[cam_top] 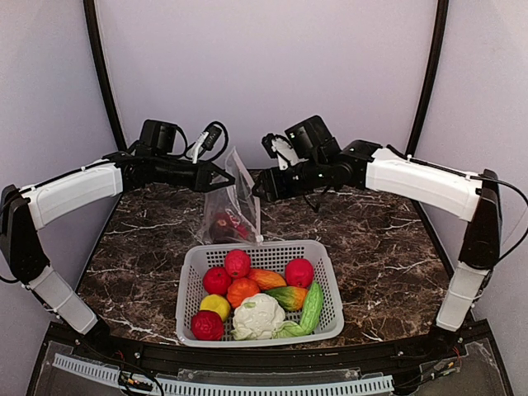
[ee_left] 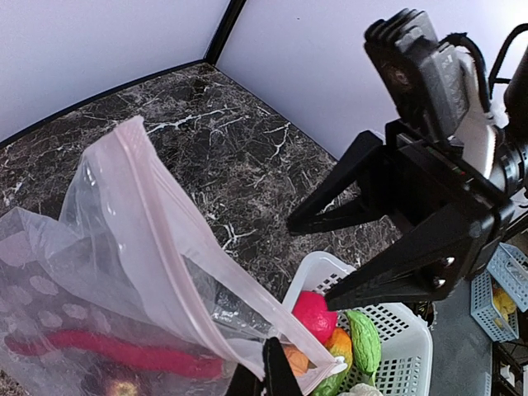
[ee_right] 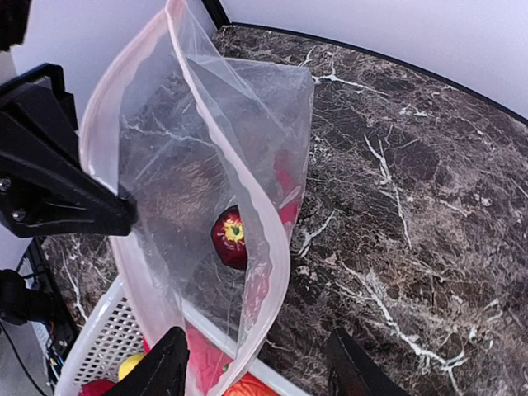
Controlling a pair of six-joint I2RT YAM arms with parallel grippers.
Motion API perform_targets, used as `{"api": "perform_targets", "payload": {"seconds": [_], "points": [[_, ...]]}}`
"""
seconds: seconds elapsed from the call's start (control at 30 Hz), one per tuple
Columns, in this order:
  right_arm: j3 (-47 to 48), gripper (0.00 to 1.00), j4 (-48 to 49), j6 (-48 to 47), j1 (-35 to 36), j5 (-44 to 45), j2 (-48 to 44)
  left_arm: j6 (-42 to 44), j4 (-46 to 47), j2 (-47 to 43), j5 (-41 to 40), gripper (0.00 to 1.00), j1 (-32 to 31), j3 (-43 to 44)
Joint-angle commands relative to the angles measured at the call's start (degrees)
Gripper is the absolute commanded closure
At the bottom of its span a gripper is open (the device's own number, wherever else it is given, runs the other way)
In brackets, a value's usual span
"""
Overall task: Place the food in the zip-top bag and seal the zipper
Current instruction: Place the fake vegetable in the bin, then open the zipper food storage bag at the center of the board.
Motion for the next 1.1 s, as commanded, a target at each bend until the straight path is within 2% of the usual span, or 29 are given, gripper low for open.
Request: {"api": "perform_targets", "payload": {"seconds": [0.0, 0.37, 0.57, 0.67, 0.77, 0.87, 1.07], "points": [[4.3, 0.48, 0.9, -3.3, -1.4, -1.8, 4.4, 0.2, 1.3, -1.4, 1.1, 0.99, -0.1, -0.8], [6.3, 0.63, 5.0, -3.6, -4.2, -7.3, 9.3, 0.1, 1.3, -0.8, 1.3, 0.99, -0.1, -0.8], [7.0, 0.67, 6.5, -4.1, -4.4, -11.1, 11.1, 0.2, 1.3, -0.7, 1.2, 0.99, -0.1, -0.8], [7.1, 0.74, 7.3, -4.0, -4.4, -12.5, 11.4, 0.2, 1.2, -0.6, 1.1, 0.99, -0.1, -0.8], [7.4, 0.99, 7.3, -4.0, -4.4, -11.6, 10.9, 0.3, 1.1, -0.6, 1.0, 0.99, -0.1, -0.7], [7.4, 1.0, 6.2, -4.8, -4.7, -7.7, 8.1, 1.8, -0.5, -1.1, -0.4, 0.99, -0.1, -0.1], [8.1, 1.0, -0.1, -7.2, -6.7, 2.9, -1.7, 4.5, -4.2, -3.3, -10.9, 0.99, 0.2, 1.3]]}}
